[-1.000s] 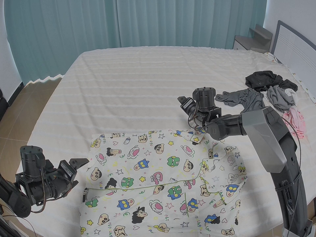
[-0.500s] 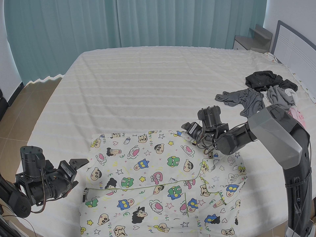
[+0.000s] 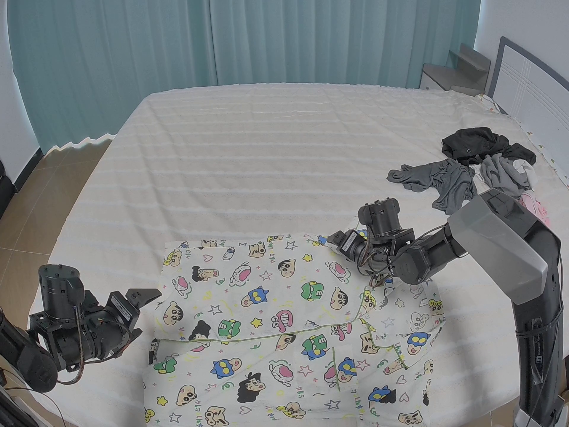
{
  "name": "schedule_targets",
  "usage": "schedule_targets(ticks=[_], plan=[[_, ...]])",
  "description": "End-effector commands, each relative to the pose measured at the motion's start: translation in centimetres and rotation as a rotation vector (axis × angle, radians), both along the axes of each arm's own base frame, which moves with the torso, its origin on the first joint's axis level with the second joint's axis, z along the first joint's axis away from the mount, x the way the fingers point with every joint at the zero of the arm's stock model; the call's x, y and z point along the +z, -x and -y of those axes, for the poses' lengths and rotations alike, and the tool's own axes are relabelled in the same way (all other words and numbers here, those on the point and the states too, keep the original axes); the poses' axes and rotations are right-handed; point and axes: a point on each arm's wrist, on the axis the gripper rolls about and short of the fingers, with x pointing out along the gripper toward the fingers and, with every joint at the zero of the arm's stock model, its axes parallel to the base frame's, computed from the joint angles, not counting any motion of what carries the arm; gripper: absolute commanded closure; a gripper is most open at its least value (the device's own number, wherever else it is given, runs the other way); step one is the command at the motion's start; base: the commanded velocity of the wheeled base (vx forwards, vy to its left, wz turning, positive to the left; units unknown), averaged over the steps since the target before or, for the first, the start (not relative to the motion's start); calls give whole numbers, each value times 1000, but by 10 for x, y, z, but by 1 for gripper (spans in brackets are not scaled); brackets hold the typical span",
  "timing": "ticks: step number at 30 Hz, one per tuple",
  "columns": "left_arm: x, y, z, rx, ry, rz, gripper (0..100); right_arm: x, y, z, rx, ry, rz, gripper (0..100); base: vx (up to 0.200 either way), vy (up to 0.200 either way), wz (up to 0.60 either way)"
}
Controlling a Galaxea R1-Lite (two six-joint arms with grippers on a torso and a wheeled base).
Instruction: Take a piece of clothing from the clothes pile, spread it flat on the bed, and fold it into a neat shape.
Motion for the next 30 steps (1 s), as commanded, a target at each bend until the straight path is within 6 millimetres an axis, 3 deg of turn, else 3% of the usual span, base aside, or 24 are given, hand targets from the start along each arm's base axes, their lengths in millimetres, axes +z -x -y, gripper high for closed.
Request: schedule_targets(ticks=[1, 7, 14, 20, 23, 26, 30], plan=[[-1, 0, 0, 1, -1, -7, 0, -12, -7, -4, 9, -3, -7, 0, 0, 0, 0], [-4, -1, 0, 1, -3, -22, 0, -9, -35, -8, -5, -25, 35, 0, 0, 0, 0], [-6, -2, 0, 4, -3, -30, 0, 10, -76, -12, -47, -65, 142, 0, 0, 0, 0], [-6, -2, 0, 4, -3, -29, 0, -29, -77, -18, -65, -20, 104, 0, 0, 0, 0], [-5, -2, 0, 7, -3, -26, 0, -34, -75, -21, -71, -9, 102, 0, 0, 0, 0], [-5, -2, 0, 7, -3, -26, 0, -23, -75, -20, -75, -13, 117, 0, 0, 0, 0], [-6, -2, 0, 7, -3, -27, 0, 18, -77, -14, -95, -47, 198, 0, 0, 0, 0]])
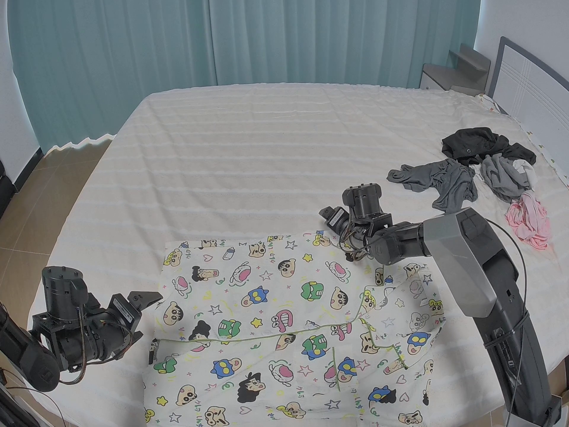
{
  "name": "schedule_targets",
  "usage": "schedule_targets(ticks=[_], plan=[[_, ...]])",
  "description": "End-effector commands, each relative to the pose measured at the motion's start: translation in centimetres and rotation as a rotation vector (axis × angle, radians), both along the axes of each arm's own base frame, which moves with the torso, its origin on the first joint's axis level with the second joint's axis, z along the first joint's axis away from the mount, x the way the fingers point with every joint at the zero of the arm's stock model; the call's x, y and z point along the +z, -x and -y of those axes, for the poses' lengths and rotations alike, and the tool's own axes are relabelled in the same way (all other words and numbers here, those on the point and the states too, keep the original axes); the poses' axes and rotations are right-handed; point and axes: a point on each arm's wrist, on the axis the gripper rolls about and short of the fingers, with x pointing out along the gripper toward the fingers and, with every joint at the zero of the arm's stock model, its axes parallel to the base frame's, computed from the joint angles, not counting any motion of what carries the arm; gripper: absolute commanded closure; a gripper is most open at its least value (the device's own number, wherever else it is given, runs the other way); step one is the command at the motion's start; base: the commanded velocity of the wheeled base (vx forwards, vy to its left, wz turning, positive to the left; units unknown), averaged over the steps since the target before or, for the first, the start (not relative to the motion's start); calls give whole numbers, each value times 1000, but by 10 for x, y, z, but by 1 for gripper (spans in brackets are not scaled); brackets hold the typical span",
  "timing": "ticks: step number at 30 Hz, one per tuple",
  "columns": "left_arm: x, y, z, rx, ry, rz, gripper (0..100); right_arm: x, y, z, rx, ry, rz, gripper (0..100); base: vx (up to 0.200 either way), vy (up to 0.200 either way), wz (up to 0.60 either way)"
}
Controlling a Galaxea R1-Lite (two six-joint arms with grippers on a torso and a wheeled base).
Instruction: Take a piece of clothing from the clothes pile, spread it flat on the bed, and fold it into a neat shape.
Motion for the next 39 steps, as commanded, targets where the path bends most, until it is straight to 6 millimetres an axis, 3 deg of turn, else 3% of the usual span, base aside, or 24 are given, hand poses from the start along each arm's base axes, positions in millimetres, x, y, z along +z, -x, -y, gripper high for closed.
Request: schedule_targets(ticks=[1, 7, 10, 15, 21, 26, 35, 38, 39], plan=[[0, 0, 0, 1, 0, -2, 0, 36, -2, 8, -19, -30, 76, 0, 0, 0, 0], [-1, 0, 0, 1, 0, -4, 0, 85, 0, 11, -22, -91, 222, 0, 0, 0, 0], [-1, 2, 0, 0, -1, -7, 0, 98, 2, 13, -23, -105, 259, 0, 0, 0, 0], [-1, 2, 0, -2, 0, -7, 0, 98, 1, 13, -18, -83, 275, 0, 0, 0, 0], [-1, 2, 0, -2, 0, -8, 0, 78, -2, 9, 28, 34, 275, 0, 0, 0, 0], [-2, 2, 0, -2, 0, -10, 0, 79, 0, 6, 49, 82, 269, 0, 0, 0, 0], [-2, 2, 0, -2, -1, -13, 0, 126, 9, 8, 78, 159, 403, 0, 0, 0, 0], [-2, 2, 0, -3, -1, -13, 0, 163, 19, 6, 140, 218, 565, 0, 0, 0, 0], [-2, 2, 0, -3, -1, -13, 0, 166, 25, 4, 187, 246, 591, 0, 0, 0, 0]])
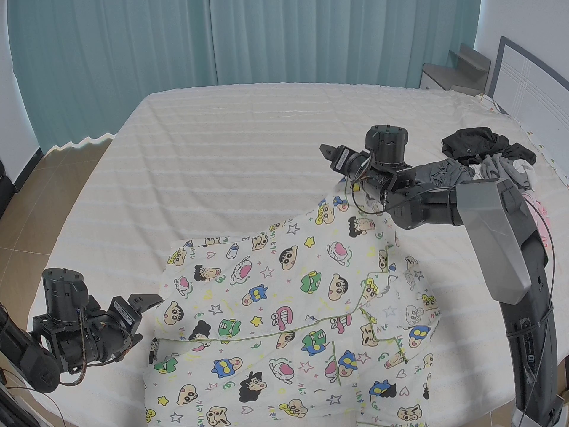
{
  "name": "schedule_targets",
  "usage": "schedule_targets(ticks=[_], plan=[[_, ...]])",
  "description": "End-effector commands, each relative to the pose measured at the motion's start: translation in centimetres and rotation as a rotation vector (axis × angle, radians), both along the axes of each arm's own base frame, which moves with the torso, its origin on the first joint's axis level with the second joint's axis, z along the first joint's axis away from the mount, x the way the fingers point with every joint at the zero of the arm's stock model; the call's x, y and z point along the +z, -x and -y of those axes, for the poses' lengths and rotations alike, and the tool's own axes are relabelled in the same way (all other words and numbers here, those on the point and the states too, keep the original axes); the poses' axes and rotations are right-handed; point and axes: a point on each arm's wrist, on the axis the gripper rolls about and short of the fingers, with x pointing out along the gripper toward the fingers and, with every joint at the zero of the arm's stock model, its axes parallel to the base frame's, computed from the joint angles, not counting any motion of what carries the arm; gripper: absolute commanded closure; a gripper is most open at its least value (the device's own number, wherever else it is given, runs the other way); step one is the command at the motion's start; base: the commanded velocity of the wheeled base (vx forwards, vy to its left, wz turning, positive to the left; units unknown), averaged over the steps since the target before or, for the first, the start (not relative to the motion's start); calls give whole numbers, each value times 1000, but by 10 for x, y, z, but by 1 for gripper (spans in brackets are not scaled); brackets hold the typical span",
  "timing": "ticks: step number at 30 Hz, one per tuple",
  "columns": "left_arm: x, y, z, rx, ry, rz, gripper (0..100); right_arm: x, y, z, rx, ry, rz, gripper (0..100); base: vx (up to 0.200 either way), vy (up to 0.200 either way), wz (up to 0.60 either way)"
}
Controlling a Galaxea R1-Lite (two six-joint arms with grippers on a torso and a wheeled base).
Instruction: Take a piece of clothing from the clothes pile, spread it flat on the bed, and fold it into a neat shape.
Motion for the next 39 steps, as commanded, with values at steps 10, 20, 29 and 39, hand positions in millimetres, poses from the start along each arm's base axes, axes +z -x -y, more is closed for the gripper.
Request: schedule_targets(ticks=[10, 20, 29, 39], plan=[[-1, 1, 0, -3, -1, -5, 0, -31, 31, 19, 180, 272, -41, 0, 0, 0, 0], [-1, 1, 0, -2, 0, -7, 0, -55, 27, 24, 152, 333, -102, 0, 0, 0, 0], [-2, 1, 1, -4, 0, -10, 0, -73, 37, 36, 158, 356, -234, 0, 0, 0, 0], [-2, 1, 1, -4, 0, -10, 0, -59, 44, 41, 75, 14, -334, 0, 0, 0, 0]])
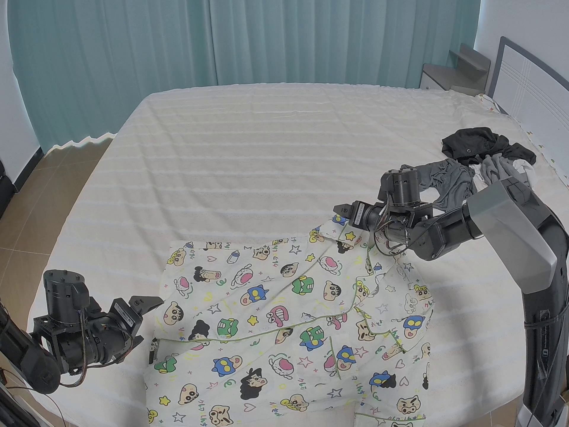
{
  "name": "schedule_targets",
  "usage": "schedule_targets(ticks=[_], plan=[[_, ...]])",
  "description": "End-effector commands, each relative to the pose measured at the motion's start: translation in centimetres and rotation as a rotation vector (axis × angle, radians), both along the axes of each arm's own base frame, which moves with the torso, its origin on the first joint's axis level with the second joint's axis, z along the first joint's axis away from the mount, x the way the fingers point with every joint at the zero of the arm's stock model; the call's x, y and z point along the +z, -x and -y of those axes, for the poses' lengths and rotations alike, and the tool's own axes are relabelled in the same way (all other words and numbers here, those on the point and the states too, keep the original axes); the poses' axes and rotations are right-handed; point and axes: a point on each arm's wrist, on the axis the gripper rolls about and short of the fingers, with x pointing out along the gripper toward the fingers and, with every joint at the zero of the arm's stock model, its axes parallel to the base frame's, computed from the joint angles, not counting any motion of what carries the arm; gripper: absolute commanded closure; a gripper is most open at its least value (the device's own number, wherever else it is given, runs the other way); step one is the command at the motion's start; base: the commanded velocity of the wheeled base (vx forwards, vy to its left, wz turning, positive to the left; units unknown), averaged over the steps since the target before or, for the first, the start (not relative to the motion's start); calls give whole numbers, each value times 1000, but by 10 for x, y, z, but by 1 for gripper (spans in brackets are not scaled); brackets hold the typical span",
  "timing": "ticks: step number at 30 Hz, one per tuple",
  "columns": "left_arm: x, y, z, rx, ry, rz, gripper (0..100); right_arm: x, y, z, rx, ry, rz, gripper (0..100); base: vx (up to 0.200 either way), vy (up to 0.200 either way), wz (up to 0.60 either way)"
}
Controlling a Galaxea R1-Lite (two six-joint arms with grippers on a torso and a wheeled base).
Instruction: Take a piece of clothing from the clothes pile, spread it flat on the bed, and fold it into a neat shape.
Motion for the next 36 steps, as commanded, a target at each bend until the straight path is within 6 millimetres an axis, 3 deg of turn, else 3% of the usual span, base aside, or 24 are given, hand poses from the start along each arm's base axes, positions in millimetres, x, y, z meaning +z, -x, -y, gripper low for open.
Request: schedule_targets(ticks=[1, 7, 11, 15, 34, 35, 36], plan=[[0, 0, 0, 0, 0, -1, 0, 12, 6, 4, -64, -145, -43, 0, 0, 0, 0], [0, 0, 0, 0, 0, -1, 0, 5, 5, 52, -182, -203, -107, 0, 0, 0, 0], [-1, 0, 0, -1, 0, -4, 0, 4, 15, 86, -154, -224, -158, 0, 0, 0, 0], [-2, -1, 0, -1, -1, -9, 0, -9, 20, 107, -75, -210, -209, 0, 0, 0, 0], [-2, 0, 1, 6, 16, -14, 0, -73, -20, 93, 83, -33, -173, 0, 0, 0, 0], [-2, 0, 1, 6, 16, -14, 0, -76, -20, 91, 93, -21, -171, 100, 0, 0, 0], [-2, 0, 1, 6, 16, -14, 0, -77, -20, 91, 94, -19, -172, 100, 0, 0, 0]])
